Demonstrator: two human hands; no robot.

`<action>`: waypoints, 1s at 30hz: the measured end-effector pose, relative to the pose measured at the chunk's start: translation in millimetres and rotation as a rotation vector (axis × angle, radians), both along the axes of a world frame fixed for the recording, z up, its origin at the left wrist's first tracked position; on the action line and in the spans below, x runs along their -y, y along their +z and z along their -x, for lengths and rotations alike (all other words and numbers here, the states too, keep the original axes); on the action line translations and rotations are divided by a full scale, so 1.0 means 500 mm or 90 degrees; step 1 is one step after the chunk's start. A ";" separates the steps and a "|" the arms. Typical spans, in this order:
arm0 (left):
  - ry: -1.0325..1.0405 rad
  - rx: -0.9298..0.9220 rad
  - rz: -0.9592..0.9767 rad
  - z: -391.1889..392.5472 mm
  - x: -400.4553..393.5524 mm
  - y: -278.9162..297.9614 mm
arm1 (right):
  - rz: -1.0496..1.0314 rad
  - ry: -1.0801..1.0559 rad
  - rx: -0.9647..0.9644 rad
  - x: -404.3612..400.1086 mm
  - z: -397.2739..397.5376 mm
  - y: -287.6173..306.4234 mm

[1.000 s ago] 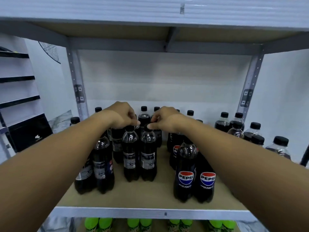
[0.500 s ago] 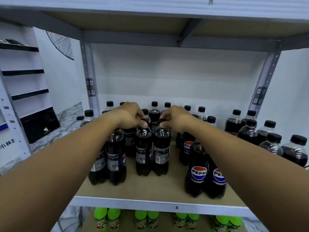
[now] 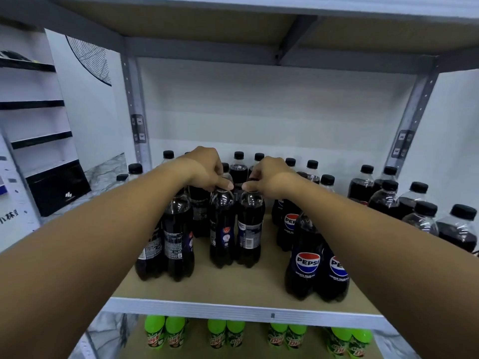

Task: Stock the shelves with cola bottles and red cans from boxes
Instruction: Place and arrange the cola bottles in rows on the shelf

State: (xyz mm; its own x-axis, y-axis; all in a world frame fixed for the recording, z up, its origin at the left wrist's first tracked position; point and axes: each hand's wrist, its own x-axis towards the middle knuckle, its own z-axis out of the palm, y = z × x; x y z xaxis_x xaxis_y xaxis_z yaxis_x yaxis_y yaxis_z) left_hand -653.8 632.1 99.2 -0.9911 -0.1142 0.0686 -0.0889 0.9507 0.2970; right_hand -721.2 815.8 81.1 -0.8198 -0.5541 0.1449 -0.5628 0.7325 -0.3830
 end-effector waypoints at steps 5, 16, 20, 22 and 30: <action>-0.052 0.040 -0.017 -0.018 0.011 0.013 | 0.000 0.062 0.081 -0.022 -0.002 0.021; -0.001 0.033 -0.011 -0.009 0.006 0.003 | 0.015 0.009 0.023 -0.006 -0.005 -0.001; -0.042 0.055 -0.016 -0.023 0.019 0.008 | 0.040 0.071 0.110 -0.027 0.001 0.007; -0.049 0.056 -0.035 -0.028 0.021 0.007 | 0.060 0.080 0.142 -0.032 0.001 0.006; -0.003 0.024 -0.141 -0.018 0.017 -0.012 | 0.050 0.038 0.044 -0.019 -0.008 -0.011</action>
State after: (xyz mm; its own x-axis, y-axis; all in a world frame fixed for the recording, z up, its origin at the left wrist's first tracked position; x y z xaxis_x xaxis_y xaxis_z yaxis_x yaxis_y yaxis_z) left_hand -645.0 623.7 93.3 -0.9930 -0.1182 0.0047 -0.1004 0.8630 0.4952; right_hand -717.2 825.5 75.7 -0.7954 -0.5912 0.1339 -0.5746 0.6651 -0.4769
